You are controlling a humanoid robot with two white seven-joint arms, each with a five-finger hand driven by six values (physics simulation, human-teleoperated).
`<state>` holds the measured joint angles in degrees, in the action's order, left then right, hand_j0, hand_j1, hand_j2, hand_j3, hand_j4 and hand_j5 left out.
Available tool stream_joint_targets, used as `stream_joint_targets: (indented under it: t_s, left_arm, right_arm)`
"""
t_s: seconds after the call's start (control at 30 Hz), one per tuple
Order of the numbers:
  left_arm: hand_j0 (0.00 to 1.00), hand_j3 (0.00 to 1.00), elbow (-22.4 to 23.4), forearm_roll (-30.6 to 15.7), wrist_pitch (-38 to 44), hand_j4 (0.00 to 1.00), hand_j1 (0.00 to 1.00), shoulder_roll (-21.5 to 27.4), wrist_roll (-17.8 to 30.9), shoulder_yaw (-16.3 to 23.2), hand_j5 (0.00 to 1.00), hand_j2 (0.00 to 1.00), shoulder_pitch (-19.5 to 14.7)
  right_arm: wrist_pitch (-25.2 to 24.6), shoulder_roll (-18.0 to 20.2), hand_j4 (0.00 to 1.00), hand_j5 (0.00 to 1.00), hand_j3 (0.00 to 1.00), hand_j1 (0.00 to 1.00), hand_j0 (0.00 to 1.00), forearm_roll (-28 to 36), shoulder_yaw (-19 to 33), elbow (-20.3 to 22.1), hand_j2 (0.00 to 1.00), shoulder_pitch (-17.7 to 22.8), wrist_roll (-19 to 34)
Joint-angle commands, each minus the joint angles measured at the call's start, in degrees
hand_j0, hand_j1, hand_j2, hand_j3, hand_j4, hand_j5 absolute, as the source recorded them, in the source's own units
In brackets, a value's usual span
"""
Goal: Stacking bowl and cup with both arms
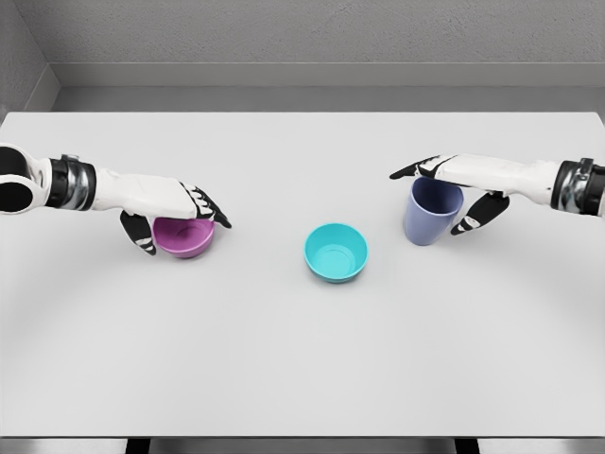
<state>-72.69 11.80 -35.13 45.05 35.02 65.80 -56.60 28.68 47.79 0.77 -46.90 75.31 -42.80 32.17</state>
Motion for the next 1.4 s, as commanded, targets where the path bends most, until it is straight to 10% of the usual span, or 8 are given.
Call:
stream_joint_targets:
  t_s: [0.0, 0.37, 0.97, 1.37]
  left_arm:
    - [1.00, 1.00, 0.00, -0.20, 0.13, 1.00, 1.00, -0.05, -0.02, -0.06, 1.00, 1.00, 0.00]
    - [0.81, 0.81, -0.08, 0.06, 0.13, 0.81, 0.81, 0.04, -0.02, -0.15, 0.81, 0.81, 0.09]
    - [0.80, 0.80, -3.86, 0.85, 0.13, 0.80, 0.80, 0.21, -0.02, -2.43, 0.80, 0.80, -0.61]
    - [0.79, 0.79, -7.55, 1.12, 0.13, 0.79, 0.79, -0.14, -0.02, -3.22, 0.79, 0.79, -1.76]
  right_arm:
    - [-0.12, -0.15, 1.00, 1.00, 1.00, 1.00, 1.00, 0.29, -0.21, -0.16, 1.00, 0.00, 0.00]
    - [-0.12, -0.15, 1.00, 1.00, 1.00, 1.00, 1.00, 0.20, -0.74, -0.60, 1.00, 0.00, 0.00]
    - [0.32, -0.24, 0.64, 0.64, 0.64, 0.64, 0.64, -0.33, -0.74, -0.69, 0.64, 0.00, 0.09]
    - [0.32, -0.15, 0.64, 0.64, 0.64, 0.64, 0.64, -0.42, -0.74, -0.60, 0.64, -0.44, 0.00]
